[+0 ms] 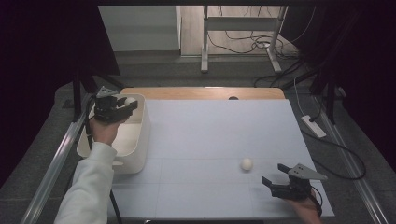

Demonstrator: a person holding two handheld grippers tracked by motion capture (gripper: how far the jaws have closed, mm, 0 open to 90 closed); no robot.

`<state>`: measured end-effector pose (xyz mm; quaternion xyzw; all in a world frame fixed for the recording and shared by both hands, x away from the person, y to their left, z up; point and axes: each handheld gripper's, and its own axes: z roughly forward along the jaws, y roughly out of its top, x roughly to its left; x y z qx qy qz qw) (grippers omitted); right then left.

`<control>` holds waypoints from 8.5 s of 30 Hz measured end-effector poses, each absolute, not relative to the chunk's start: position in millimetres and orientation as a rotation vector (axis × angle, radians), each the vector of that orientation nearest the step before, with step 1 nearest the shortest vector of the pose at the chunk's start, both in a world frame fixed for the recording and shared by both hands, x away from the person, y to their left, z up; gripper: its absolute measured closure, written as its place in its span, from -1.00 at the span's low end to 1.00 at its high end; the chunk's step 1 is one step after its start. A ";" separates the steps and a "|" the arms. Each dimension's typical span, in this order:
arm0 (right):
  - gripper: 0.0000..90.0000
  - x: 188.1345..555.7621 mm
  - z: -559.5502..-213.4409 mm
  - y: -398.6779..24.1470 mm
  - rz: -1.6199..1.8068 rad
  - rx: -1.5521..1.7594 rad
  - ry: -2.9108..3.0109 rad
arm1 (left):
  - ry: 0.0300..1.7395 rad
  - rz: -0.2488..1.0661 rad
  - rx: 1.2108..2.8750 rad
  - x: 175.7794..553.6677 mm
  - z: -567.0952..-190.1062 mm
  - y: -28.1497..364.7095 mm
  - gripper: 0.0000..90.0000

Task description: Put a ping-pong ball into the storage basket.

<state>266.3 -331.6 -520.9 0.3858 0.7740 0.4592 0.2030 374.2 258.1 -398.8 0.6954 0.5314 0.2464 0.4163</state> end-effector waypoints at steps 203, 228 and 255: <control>-0.72 266.7 -508.6 -318.5 1.305 1.052 2.133 | 0.713 0.121 1.970 317.7 -442.9 83.7 -0.58; -0.72 269.3 -506.5 -315.6 1.295 1.040 2.134 | 0.741 0.098 2.021 330.2 -461.2 69.7 -0.58; -0.72 268.0 -506.9 -312.3 1.304 1.037 2.140 | 0.721 0.079 2.078 341.7 -476.1 45.7 -0.57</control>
